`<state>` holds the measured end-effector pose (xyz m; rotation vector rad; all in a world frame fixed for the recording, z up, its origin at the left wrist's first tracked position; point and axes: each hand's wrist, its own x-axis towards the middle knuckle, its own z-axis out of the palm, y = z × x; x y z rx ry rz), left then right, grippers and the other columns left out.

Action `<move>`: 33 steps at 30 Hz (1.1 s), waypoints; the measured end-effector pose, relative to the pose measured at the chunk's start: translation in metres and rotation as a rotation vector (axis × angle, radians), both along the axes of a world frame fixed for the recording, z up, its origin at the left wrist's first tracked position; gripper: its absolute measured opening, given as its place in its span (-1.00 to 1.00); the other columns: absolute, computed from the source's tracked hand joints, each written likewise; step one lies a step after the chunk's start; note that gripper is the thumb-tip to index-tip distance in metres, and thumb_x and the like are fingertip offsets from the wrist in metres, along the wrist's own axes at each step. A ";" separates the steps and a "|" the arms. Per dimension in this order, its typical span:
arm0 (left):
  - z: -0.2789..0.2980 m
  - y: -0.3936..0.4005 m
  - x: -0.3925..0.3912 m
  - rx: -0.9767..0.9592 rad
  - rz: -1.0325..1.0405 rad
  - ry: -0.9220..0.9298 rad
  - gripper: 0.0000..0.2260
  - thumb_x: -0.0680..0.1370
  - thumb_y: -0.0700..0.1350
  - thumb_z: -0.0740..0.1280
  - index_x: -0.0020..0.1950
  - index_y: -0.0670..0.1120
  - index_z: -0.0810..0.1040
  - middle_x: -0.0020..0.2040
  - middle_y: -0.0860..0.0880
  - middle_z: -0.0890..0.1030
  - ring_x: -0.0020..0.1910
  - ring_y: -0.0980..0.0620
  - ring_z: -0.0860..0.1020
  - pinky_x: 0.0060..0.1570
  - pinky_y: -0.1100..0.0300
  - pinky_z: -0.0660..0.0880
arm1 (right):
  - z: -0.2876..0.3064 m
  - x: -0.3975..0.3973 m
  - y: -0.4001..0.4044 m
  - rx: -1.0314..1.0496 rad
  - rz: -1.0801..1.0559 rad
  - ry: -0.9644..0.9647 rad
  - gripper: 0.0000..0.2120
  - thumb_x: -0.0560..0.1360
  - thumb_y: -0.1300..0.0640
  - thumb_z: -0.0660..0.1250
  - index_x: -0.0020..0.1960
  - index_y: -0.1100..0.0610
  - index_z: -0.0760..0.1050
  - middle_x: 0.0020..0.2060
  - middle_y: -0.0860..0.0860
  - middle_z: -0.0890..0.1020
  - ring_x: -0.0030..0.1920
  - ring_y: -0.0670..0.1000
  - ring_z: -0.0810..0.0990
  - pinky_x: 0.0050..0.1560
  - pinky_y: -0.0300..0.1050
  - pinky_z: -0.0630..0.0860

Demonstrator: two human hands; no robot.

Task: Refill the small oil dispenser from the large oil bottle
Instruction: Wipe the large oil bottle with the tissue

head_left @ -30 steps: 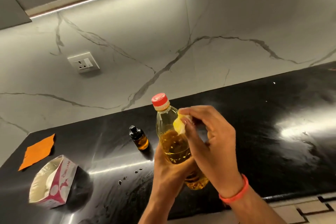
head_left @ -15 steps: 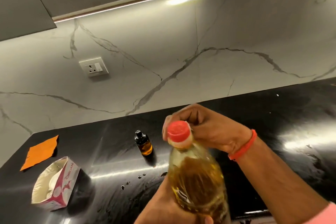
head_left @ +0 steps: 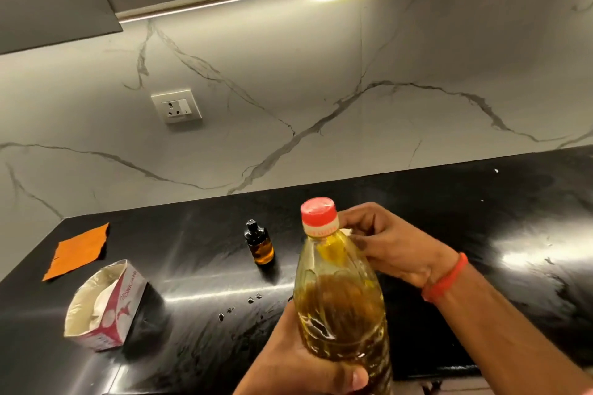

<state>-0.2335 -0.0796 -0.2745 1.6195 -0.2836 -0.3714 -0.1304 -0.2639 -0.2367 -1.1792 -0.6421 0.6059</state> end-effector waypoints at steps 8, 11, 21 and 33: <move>-0.006 -0.001 0.000 -0.049 0.250 -0.034 -0.42 0.22 -0.38 0.63 0.13 0.03 0.59 -0.04 0.09 0.73 -0.04 0.10 0.71 -0.11 0.32 0.59 | -0.007 -0.066 0.016 -0.052 -0.814 -0.374 -0.82 0.48 0.19 0.41 0.07 0.12 0.67 -0.05 -0.01 0.73 0.00 -0.02 0.71 -0.01 -0.22 0.62; -0.003 -0.009 0.001 -0.051 0.364 -0.037 -0.48 0.31 -0.41 0.60 0.14 0.00 0.56 -0.06 0.03 0.74 -0.07 0.07 0.72 -0.12 0.31 0.60 | -0.006 -0.081 0.029 -0.197 -0.993 -0.557 -0.86 0.55 0.05 0.41 0.07 0.06 0.66 -0.05 -0.11 0.69 0.00 -0.06 0.69 -0.02 -0.26 0.62; -0.012 -0.006 0.012 0.036 0.537 -0.249 -0.47 0.34 -0.10 0.65 0.23 0.12 0.53 0.05 0.03 0.72 0.03 0.03 0.70 0.07 0.03 0.63 | -0.009 -0.072 0.056 -0.543 -0.992 -1.138 -0.82 0.52 0.10 0.41 0.07 0.13 0.68 0.04 -0.02 0.60 0.02 -0.07 0.59 -0.02 -0.09 0.63; -0.010 0.003 0.029 0.118 0.632 -0.330 -0.48 0.34 0.23 0.51 0.23 0.15 0.48 0.02 0.17 0.69 -0.03 0.19 0.68 -0.04 0.20 0.65 | 0.002 -0.060 0.073 -0.693 -0.896 -1.226 -0.72 0.47 0.07 0.40 0.15 0.10 0.67 0.03 0.01 0.62 0.02 -0.06 0.59 -0.01 -0.08 0.65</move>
